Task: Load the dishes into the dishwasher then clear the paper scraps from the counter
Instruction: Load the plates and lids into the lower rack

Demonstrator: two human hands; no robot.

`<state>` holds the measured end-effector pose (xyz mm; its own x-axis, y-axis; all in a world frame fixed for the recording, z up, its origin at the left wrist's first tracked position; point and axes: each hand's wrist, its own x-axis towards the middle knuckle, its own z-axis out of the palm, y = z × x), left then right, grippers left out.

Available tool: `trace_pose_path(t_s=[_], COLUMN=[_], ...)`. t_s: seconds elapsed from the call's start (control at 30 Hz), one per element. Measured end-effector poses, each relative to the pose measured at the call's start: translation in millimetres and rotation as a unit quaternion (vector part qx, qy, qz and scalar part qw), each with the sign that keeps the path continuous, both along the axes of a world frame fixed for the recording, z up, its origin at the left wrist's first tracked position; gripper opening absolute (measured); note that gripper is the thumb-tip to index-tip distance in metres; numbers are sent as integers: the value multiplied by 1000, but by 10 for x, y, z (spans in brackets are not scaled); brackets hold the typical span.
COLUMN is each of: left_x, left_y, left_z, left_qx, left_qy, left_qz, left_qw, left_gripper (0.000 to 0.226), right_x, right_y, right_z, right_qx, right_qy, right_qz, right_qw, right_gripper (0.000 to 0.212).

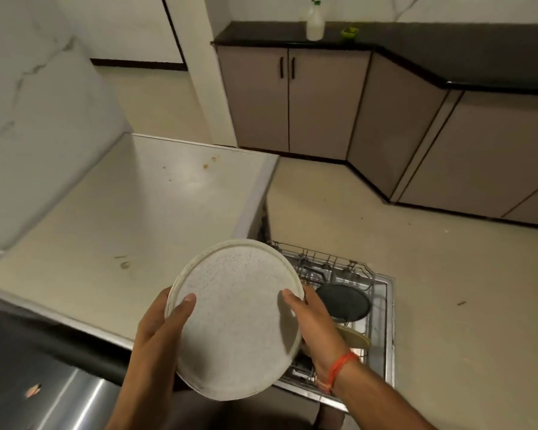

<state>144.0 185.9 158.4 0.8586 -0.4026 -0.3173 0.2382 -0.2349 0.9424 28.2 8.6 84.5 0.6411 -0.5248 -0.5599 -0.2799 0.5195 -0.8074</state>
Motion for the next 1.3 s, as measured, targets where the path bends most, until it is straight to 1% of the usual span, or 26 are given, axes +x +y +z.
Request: trace_pose_path(t_s=[0.1,0.17,0.27,0.33,0.37,0.43,0.47,0.5,0.53,0.6,0.67,0.77,0.9,1.0,1.13,1.23,1.3], left_x=[-116,-147,-165,-140,-128,-83,-62,-26,9,95,155,203,304,431,583,699,790], left_y=[-326,-562,-889,-1081,-1186,-1397,-1485,-1587,-1682,-1878,-2074,-2340,-2651,-2865,-3189,-3449,-3600], left_z=[-87,-200,-345,-431,-463,-523,-554,-611,-660,-795,-945,-1169,-1525,-1846,-2233,-2616,-2843], left_qx=[24,48,93,116,125,137,141,144,148,161,163,157,151,180,216,256,273], left_qy=[-10,2,19,12,9,4,1,1,1,1,9,74,87,54,-15,-87,-138], left_qz=[-45,-68,-97,-127,-150,-207,-236,-265,-292,-351,-397,-401,-407,-408,-415,-430,-440], left_qw=[999,997,991,985,981,969,961,953,945,922,903,900,897,893,884,861,844], left_gripper=[23,18,21,24,25,24,21,19,22,23,27,22,19,20,27,25,26], right_x=[-187,-310,-475,-579,-633,-731,-796,-858,-916,-1029,-1081,-1086,-1075,-1028,-859,-738,-669], right_y=[-194,-333,-479,-534,-564,-634,-659,-680,-703,-744,-807,-1005,-1372,-1676,-2164,-2540,-2777], right_z=[-238,-386,-625,-753,-810,-924,-1006,-1105,-1184,-1295,-1303,-1316,-1409,-1497,-1724,-2047,-2258], right_qx=[7,16,-5,-50,-82,-151,-181,-200,-211,-227,-228,-204,-201,-211,-253,-295,-323], right_qy=[22,44,87,109,125,154,170,188,205,227,250,272,290,277,260,253,260], right_qz=[-1,-5,2,-3,0,12,20,22,21,-18,-85,-141,-205,-228,-202,-176,-163], right_qw=[1000,999,996,993,989,976,969,961,956,947,937,930,913,909,910,904,895], right_gripper=[36,34,29,24,25,40,44,39,30,13,15,13,15,14,14,14,20])
